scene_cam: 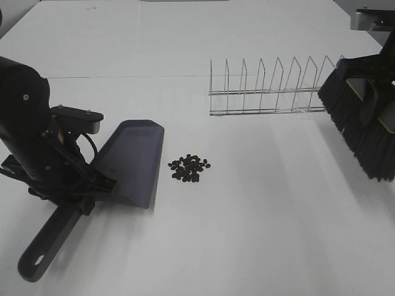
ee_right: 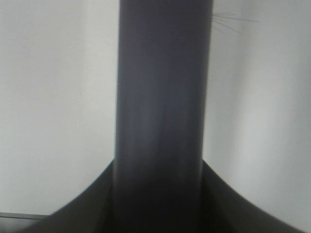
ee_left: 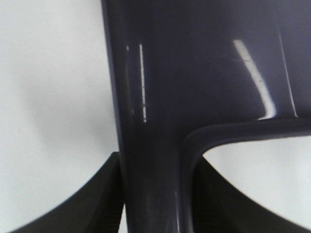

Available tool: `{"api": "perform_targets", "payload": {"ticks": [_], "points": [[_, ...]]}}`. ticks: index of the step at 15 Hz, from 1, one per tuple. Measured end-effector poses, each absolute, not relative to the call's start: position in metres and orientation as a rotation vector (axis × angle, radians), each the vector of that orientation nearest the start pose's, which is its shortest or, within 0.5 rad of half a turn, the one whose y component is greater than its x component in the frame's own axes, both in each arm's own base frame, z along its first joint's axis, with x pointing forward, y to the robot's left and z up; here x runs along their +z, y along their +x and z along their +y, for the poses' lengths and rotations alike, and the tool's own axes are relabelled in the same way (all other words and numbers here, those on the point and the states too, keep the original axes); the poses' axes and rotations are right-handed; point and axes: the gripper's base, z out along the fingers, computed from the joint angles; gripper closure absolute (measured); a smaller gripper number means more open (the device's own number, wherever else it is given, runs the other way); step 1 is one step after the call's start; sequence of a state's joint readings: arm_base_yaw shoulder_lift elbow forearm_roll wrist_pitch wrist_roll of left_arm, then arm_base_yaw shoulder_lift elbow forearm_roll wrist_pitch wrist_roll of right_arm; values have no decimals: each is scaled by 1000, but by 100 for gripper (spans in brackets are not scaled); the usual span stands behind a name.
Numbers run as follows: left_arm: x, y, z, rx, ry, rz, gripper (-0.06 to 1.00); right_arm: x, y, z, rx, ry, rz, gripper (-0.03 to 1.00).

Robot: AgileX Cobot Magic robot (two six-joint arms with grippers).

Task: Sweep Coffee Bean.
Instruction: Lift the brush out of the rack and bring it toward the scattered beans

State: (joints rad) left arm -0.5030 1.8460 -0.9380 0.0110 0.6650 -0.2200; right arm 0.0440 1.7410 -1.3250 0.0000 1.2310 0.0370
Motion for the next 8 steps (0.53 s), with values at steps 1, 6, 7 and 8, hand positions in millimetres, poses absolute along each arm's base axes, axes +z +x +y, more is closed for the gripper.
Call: {"api": "perform_targets", "payload": {"ticks": [1, 6, 7, 8], "points": [[118, 273, -149, -30, 452, 3024, 60, 244, 331, 12, -39, -3, 3129, 66], [97, 279, -153, 15, 518, 3023, 60, 243, 335, 32, -171, -30, 3058, 66], [97, 281, -154, 13, 517, 3018, 60, 243, 335, 46, -202, -82, 3030, 66], [98, 283, -155, 14, 518, 3018, 60, 238, 337, 59, -236, -120, 3013, 66]]}}
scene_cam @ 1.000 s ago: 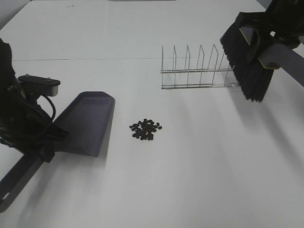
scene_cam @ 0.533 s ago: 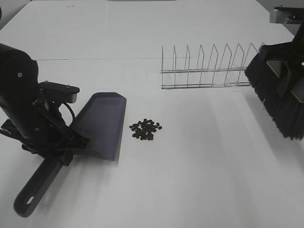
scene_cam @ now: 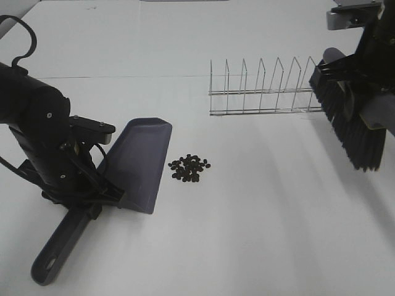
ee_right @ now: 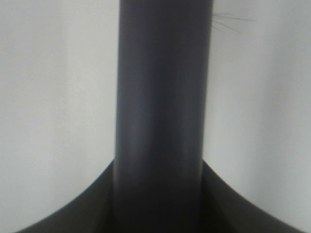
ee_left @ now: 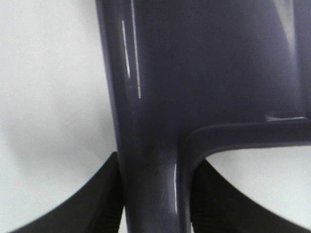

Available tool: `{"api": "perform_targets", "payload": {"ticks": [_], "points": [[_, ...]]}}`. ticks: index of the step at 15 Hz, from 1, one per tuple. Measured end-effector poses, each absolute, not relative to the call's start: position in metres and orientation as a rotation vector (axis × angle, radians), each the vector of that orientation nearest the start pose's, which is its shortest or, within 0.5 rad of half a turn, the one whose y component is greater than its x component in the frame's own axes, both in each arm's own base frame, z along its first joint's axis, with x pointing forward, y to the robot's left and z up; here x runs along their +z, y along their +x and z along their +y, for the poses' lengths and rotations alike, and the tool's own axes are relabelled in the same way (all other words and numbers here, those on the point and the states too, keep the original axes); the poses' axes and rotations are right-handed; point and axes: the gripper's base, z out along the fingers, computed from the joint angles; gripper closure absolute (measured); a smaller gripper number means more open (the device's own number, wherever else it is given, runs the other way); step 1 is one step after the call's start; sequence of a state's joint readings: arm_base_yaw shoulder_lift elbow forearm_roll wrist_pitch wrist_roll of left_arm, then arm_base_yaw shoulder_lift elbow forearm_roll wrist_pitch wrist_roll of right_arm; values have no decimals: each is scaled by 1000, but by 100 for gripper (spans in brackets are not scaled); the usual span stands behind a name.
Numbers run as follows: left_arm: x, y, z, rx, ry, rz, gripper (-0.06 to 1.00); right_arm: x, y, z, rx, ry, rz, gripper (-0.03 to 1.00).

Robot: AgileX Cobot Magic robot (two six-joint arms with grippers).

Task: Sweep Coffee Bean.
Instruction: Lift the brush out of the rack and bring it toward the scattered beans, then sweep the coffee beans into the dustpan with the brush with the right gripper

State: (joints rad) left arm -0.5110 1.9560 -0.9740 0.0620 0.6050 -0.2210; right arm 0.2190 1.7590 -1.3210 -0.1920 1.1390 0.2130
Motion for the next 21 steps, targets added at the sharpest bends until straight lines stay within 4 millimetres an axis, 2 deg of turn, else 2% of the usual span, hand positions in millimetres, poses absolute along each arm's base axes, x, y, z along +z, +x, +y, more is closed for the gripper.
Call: {"api": "perform_targets", "payload": {"ticks": [2, 5, 6, 9, 11, 13, 17, 21], "points": [[98, 284, -155, 19, 521, 3020, 60, 223, 341, 71, -283, -152, 3028, 66], [98, 285, -155, 33, 541, 3011, 60, 179, 349, 97, -401, -259, 3082, 66], [99, 285, -155, 37, 547, 3009, 60, 170, 350, 107, -434, -304, 3083, 66], [99, 286, -154, 59, 575, 2998, 60, 149, 355, 140, -452, -378, 3089, 66], [99, 287, -153, 82, 604, 2989, 60, 139, 361, 162, -401, -388, 3095, 66], [99, 287, -152, 91, 614, 2988, 60, 129, 370, 185, -276, -329, 3136, 66], [99, 287, -152, 91, 614, 2988, 60, 116, 372, 225, 7, -276, 3214, 66], [99, 287, -152, 91, 614, 2988, 60, 108, 373, 261, 523, -152, 3231, 66]]}}
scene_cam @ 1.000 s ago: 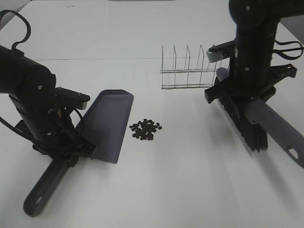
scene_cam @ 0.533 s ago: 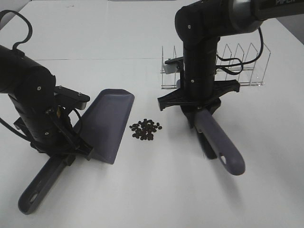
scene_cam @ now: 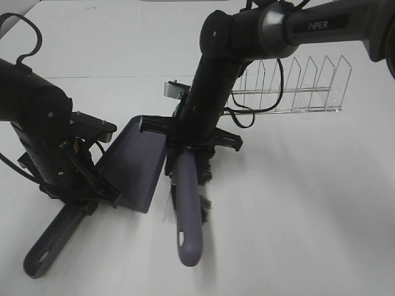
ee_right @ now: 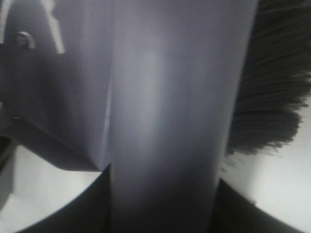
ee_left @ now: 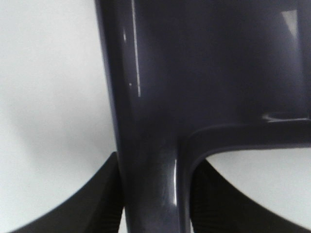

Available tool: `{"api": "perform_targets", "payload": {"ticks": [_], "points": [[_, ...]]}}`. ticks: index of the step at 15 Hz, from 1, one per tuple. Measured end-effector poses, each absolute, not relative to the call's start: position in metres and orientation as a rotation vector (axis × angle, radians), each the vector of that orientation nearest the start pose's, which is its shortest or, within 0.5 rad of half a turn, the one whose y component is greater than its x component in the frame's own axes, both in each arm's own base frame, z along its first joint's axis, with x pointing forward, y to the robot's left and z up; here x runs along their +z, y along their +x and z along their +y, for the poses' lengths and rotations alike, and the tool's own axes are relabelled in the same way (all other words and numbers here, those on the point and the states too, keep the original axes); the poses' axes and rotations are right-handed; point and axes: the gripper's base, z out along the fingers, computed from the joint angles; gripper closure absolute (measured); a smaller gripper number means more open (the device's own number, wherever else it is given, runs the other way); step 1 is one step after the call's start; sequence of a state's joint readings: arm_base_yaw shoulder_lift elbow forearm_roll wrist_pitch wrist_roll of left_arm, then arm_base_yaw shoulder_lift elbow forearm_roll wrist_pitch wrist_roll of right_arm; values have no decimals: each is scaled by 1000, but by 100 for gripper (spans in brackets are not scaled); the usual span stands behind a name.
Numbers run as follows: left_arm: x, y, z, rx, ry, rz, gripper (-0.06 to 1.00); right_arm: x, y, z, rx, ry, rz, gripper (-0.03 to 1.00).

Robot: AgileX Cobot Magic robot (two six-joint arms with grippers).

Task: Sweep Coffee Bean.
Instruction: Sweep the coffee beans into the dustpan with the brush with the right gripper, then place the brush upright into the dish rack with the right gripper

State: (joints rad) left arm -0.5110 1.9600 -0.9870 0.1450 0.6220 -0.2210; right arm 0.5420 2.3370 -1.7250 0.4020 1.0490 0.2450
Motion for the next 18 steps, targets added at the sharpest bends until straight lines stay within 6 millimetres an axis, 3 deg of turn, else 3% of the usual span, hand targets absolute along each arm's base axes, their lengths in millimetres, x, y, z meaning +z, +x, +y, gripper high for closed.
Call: {"api": "perform_targets", "payload": {"ticks": [2, 5, 10, 13, 18], "points": [[99, 287, -152, 94, 604, 2994, 60, 110, 377, 272, 712, -71, 3166, 66], [99, 286, -152, 96, 604, 2996, 60, 113, 380, 280, 863, -29, 3106, 66], [99, 286, -152, 96, 605, 2995, 60, 117, 378, 282, 901, -77, 3093, 66], [99, 286, -152, 96, 605, 2995, 60, 136, 376, 271, 726, -248, 3095, 66], [99, 286, -152, 95, 604, 2996, 60, 163, 369, 239, 250, -446, 3151, 66]]}}
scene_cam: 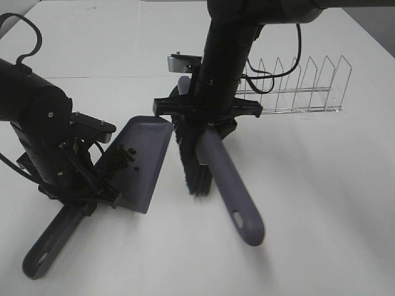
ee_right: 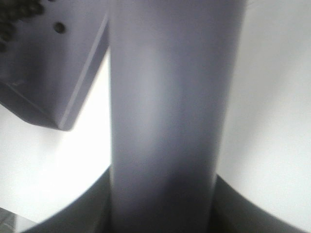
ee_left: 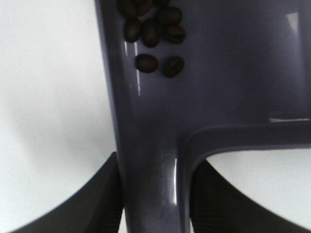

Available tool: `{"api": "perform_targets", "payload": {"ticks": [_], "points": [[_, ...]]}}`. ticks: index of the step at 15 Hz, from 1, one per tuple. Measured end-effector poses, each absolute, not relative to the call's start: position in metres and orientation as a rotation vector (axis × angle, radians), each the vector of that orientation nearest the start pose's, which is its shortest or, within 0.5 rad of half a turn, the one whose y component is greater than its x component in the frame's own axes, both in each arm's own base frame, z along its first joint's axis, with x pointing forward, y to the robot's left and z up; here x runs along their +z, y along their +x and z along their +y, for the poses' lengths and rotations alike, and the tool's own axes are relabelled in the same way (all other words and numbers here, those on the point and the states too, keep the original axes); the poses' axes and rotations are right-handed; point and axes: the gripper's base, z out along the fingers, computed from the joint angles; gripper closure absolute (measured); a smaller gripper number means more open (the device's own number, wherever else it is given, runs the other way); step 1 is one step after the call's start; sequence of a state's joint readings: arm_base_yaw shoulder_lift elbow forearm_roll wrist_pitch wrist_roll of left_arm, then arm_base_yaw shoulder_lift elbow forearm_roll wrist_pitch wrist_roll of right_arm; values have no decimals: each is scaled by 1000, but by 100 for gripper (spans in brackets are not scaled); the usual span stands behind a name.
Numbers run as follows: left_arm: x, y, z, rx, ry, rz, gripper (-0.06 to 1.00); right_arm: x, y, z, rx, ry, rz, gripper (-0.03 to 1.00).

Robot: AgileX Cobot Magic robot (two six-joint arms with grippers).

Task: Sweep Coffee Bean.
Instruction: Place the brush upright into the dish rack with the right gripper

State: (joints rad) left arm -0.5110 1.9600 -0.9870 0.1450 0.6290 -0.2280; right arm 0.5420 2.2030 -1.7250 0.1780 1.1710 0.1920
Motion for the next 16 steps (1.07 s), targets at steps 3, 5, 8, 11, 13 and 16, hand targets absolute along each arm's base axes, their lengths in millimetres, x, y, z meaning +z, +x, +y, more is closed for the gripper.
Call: {"api": "perform_targets", "payload": {"ticks": [3, 5, 8, 11, 13, 16], "points": [[99, 286, -152, 88, 595, 3000, 60, 179, 371, 223, -11, -514, 3096, 66], [99, 286, -152, 87, 594, 3000, 60, 188, 371, 220, -44, -524, 3063, 66], [99, 286, -152, 87, 594, 3000, 60, 193, 373, 216, -98, -540, 3033, 67], [99, 286, -152, 86, 593, 3001, 60, 193, 371, 219, -44, -539, 3048, 67], [99, 286, -152, 86, 598, 3000, 60, 193, 372, 215, 32, -502, 3075, 67], [99, 286, -152, 86, 598, 3000, 60, 192, 372, 170, 50, -350, 3148, 67]]}}
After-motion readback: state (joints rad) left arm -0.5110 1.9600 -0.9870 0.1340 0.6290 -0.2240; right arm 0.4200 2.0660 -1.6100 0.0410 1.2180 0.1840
